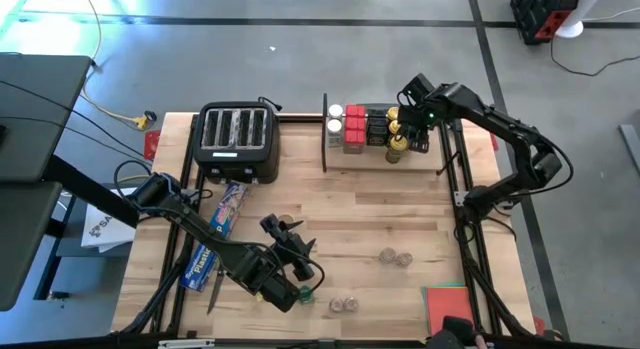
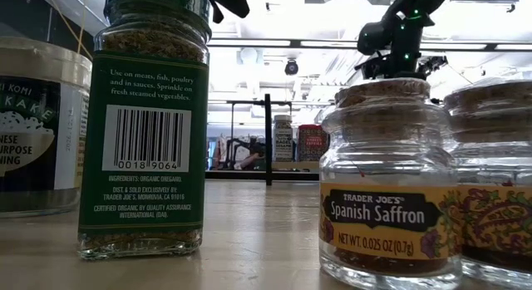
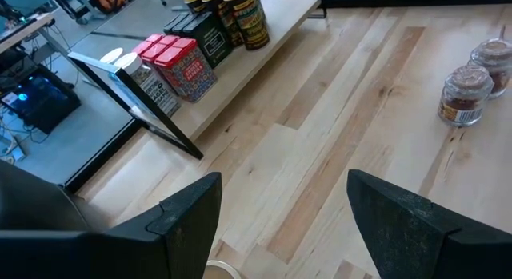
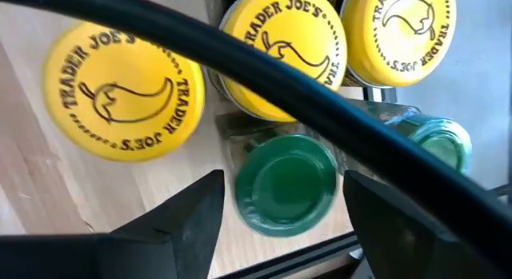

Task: Shelf spices
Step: Put the right green seasoning bottle on the shelf aligned with the other green seasoning bottle, then put the green seasoning bottle on the shelf aligned with the other green seasoning bottle

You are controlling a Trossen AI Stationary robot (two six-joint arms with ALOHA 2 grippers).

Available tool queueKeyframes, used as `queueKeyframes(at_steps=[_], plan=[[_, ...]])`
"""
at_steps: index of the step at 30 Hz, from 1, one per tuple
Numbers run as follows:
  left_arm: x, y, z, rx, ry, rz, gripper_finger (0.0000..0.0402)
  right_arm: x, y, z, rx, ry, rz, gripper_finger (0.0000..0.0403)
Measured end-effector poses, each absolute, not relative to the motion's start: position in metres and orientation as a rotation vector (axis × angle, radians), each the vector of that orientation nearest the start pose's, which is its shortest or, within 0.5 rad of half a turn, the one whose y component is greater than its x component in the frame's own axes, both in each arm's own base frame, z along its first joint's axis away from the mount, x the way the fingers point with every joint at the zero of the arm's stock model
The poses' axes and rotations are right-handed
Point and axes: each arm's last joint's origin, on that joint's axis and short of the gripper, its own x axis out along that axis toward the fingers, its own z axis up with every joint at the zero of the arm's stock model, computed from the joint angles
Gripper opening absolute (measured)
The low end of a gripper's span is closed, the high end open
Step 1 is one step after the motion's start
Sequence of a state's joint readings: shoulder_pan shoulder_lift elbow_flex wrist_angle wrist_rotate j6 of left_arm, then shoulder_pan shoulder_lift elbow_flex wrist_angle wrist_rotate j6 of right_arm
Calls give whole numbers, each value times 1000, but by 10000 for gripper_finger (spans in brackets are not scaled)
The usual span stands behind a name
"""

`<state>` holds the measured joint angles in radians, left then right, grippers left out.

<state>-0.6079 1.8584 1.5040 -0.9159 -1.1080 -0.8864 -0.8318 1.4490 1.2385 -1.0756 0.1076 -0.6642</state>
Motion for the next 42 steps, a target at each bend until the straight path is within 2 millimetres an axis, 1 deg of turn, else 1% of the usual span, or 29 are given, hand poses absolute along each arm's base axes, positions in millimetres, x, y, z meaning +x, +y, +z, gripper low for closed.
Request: queueKeyframes(at_steps=[3,7,13,24,30,34,37,39,42], plan=[[318,-190,251,146,549,718,266,177,-200,280,-97,1437,-347,255],[318,-190,251,146,549,717,266,176,-201,281,-143,1473,-360,256],[318,-190,251,146,549,717,266,175,-202,281,-162,1498,-392,257],[318,-190,251,145,550,717,266,176,-201,282,-106,1492,-486,257],[318,-190,251,145,550,717,266,180,-194,296,-78,1504,-524,257],[318,-190,251,144,550,716,266,183,-186,313,-64,1516,-604,257],[318,-191,251,138,557,709,266,187,-174,325,-14,1515,-656,257],[317,-193,250,130,573,691,266,189,-160,331,6,1527,-649,257],[314,-197,251,107,606,652,266,194,-129,339,-26,1510,-600,257]])
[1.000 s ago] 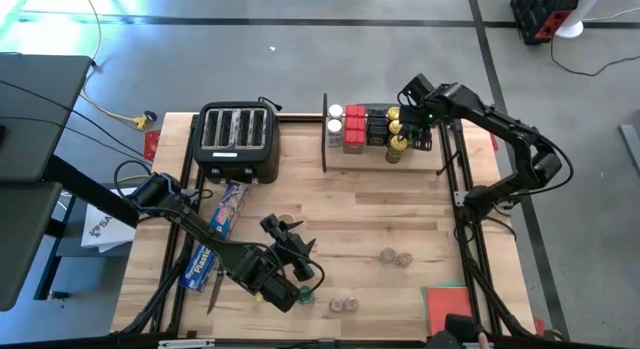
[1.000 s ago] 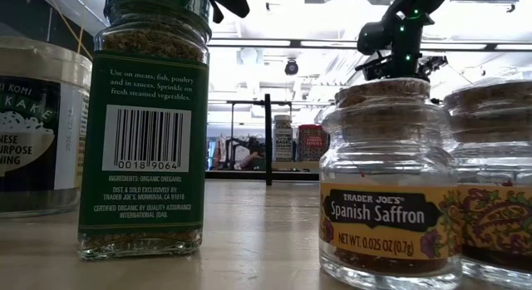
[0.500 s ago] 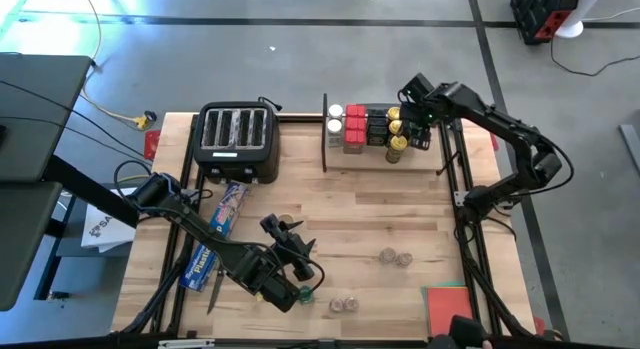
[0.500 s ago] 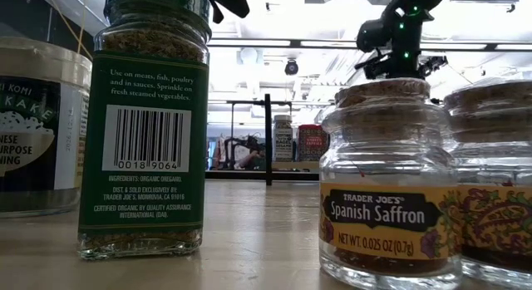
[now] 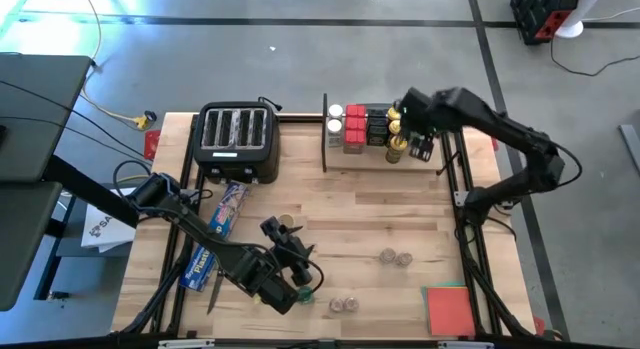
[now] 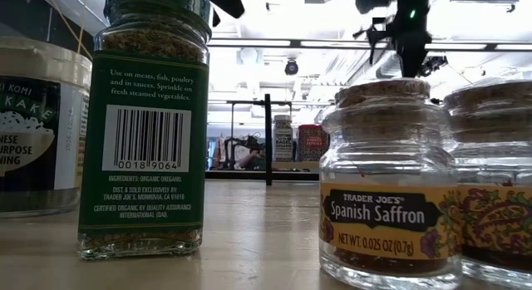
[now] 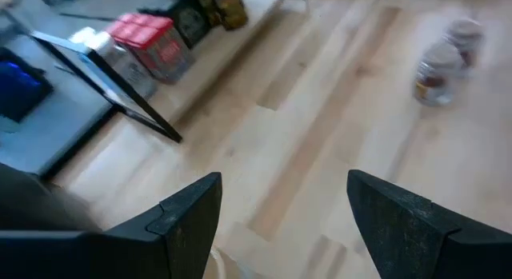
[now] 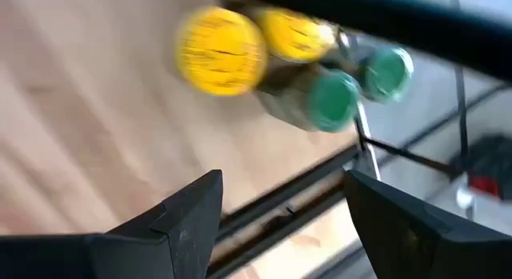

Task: Shelf spices
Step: Put the green seasoning bottle on the shelf aligned with the other green seasoning bottle

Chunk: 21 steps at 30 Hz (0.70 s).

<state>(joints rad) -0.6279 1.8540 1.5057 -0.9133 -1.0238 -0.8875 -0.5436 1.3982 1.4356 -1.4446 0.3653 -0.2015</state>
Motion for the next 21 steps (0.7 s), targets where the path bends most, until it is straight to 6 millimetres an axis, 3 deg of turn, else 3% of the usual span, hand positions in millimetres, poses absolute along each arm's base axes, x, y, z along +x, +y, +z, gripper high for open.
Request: queueKeyframes(at_steps=[5,10,14,21], plan=[[306,-214,251,74,646,552,266,194,-65,354,-91,1341,-517,257],[298,-237,249,159,796,265,266,189,-4,359,-5,1030,-426,257],[296,-244,246,140,907,98,266,189,40,347,37,848,-284,256],[309,-228,240,-128,1059,79,266,187,98,309,7,716,-198,256]])
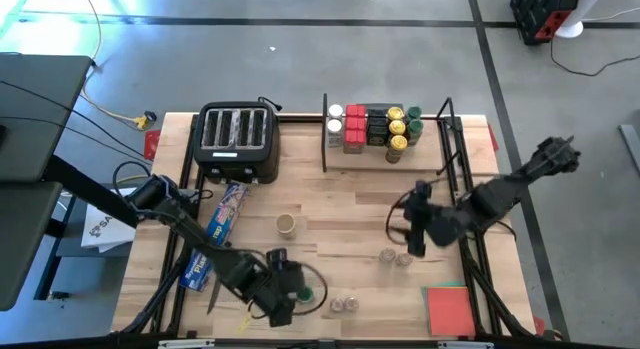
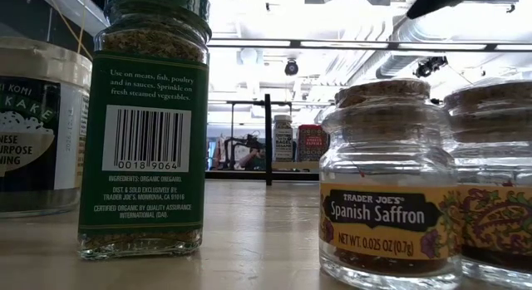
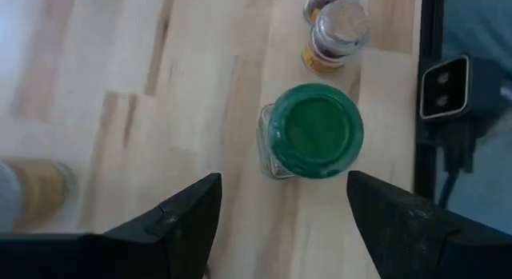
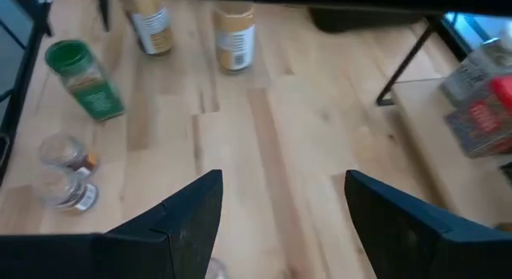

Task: Shelf spices
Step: Put the green seasoning bottle on the shelf aligned with the other green seasoning bottle

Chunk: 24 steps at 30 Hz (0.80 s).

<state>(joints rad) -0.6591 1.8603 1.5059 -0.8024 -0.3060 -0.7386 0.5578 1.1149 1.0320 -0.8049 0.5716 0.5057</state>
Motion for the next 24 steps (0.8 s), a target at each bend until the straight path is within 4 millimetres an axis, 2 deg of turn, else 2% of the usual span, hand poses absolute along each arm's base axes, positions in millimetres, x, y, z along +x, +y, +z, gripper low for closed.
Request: queueKeyframes(at_steps=[4,8,17,20,24], plan=[[318,-216,240,-170,1077,97,266,186,117,290,8,687,-192,256],[327,-203,240,-159,1076,110,266,184,126,279,17,684,-214,256],[343,-178,241,-56,1057,82,266,183,133,275,9,672,-220,256],[343,-189,249,-28,1037,2,266,184,133,275,9,671,-222,256],[332,-217,267,-48,996,-92,266,184,132,276,-1,655,-241,256]])
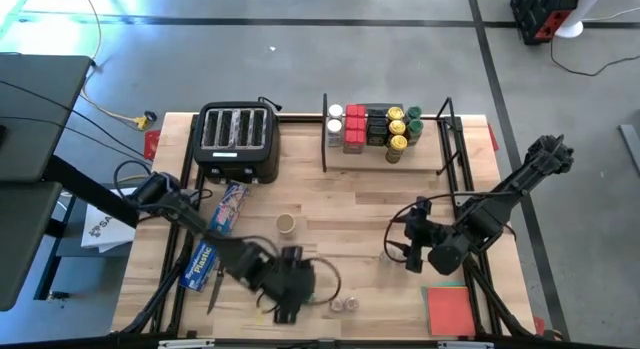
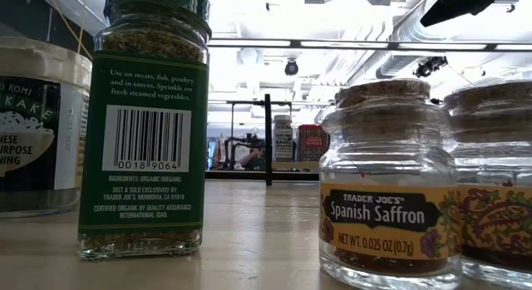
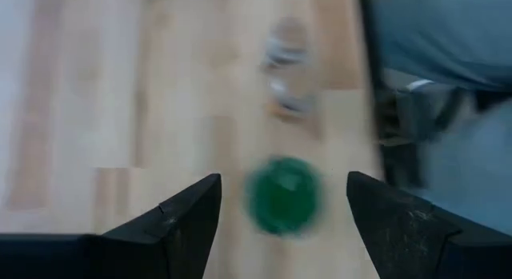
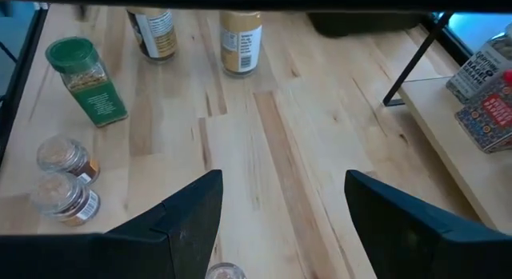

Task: Shelf spices
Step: Put the green seasoning bottle on the shelf aligned with the other green seasoning bottle

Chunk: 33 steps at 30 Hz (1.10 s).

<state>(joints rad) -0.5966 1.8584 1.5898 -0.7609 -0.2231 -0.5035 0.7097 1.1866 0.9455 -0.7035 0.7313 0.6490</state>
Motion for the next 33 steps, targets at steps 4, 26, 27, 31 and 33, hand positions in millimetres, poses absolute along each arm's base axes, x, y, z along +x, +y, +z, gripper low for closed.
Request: queueKeyframes(at_steps=[4,26,27,31,33], plan=[[310,-243,269,-161,1057,-83,266,184,132,276,-11,638,-261,256],[373,-194,163,-180,1072,4,85,187,135,280,-33,589,-240,256],[379,-187,164,-160,1045,2,82,187,135,280,-32,589,-240,256],[400,-160,171,-109,915,28,74,187,136,280,-21,585,-242,256],[409,-147,174,-88,859,62,74,187,136,281,-14,580,-242,256]])
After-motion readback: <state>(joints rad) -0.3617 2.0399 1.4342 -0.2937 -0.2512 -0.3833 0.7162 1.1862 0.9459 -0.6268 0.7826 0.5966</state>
